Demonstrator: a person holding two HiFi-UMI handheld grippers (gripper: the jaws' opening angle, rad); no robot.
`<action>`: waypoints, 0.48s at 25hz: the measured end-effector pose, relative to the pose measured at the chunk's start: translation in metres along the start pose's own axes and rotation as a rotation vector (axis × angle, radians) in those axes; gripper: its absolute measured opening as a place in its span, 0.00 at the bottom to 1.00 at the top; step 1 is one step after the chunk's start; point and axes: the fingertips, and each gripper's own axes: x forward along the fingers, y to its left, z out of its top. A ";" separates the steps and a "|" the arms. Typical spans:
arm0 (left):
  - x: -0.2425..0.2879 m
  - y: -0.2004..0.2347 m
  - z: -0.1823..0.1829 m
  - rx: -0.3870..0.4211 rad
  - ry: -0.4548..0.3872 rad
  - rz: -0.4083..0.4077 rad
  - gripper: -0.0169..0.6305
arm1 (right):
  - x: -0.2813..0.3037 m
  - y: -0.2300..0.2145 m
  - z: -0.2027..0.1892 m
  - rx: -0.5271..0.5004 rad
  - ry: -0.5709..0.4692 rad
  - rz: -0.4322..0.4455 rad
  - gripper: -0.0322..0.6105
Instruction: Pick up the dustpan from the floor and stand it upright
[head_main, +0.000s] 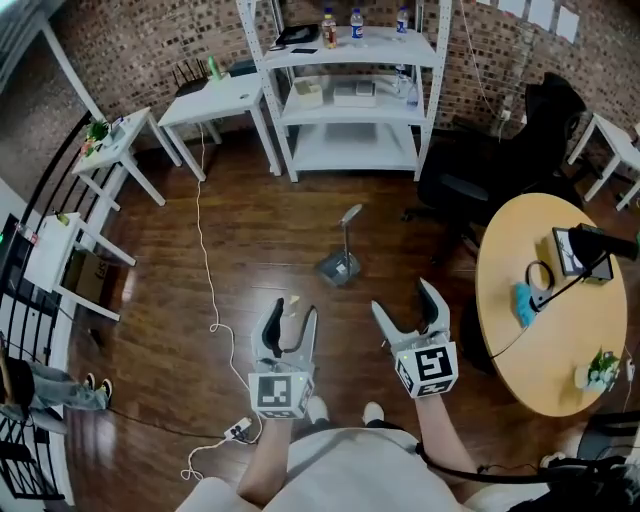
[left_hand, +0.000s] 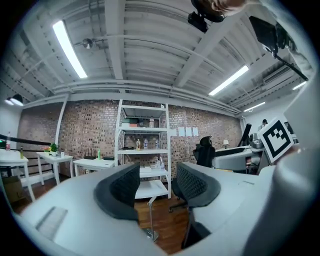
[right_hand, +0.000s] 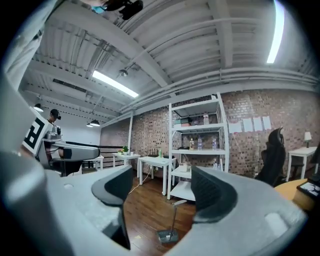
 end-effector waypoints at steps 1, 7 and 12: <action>-0.003 0.001 0.004 0.001 -0.010 -0.007 0.40 | -0.002 0.001 0.006 0.000 -0.013 -0.010 0.58; -0.031 0.019 0.011 0.007 -0.033 0.017 0.40 | -0.002 0.035 0.019 -0.008 -0.028 0.003 0.58; -0.048 0.049 0.007 0.025 -0.042 0.040 0.40 | 0.011 0.073 0.013 0.008 0.002 0.038 0.58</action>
